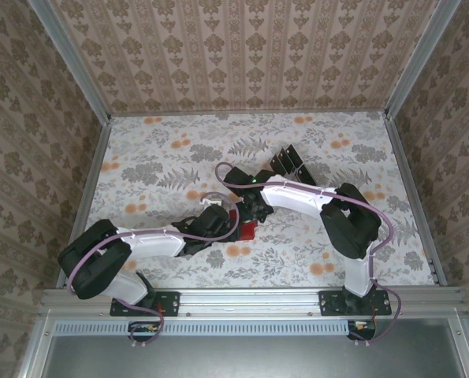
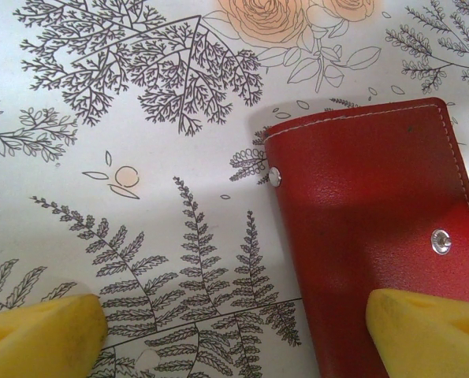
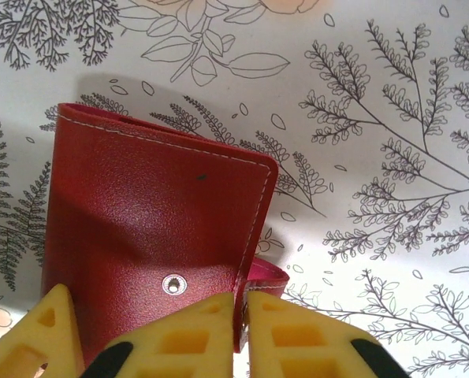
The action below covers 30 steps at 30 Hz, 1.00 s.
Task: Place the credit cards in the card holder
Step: Close the button on the card holder.
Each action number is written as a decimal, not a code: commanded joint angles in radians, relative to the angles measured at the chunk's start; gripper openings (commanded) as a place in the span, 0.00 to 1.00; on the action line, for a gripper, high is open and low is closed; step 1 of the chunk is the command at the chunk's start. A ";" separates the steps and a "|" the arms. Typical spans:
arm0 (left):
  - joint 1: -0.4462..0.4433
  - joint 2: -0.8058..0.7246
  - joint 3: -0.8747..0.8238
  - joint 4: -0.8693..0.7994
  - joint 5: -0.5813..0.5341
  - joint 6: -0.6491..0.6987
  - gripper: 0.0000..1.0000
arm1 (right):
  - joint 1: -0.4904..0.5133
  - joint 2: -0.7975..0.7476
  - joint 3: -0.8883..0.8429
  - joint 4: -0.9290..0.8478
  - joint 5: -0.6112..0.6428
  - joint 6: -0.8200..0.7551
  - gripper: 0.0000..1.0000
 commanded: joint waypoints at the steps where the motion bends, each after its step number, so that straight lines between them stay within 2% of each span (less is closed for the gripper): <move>1: 0.012 0.074 -0.058 -0.065 0.065 -0.036 0.97 | 0.006 0.008 -0.003 -0.012 0.002 -0.004 0.09; 6: 0.011 0.080 -0.057 -0.062 0.065 -0.035 0.97 | 0.007 -0.004 -0.002 -0.016 0.003 -0.006 0.00; 17: 0.011 0.085 -0.059 -0.060 0.068 -0.033 0.97 | 0.004 -0.038 -0.016 0.060 -0.106 0.045 0.00; 30: 0.012 0.085 -0.061 -0.060 0.068 -0.036 0.97 | 0.003 -0.008 -0.038 0.097 -0.132 0.062 0.00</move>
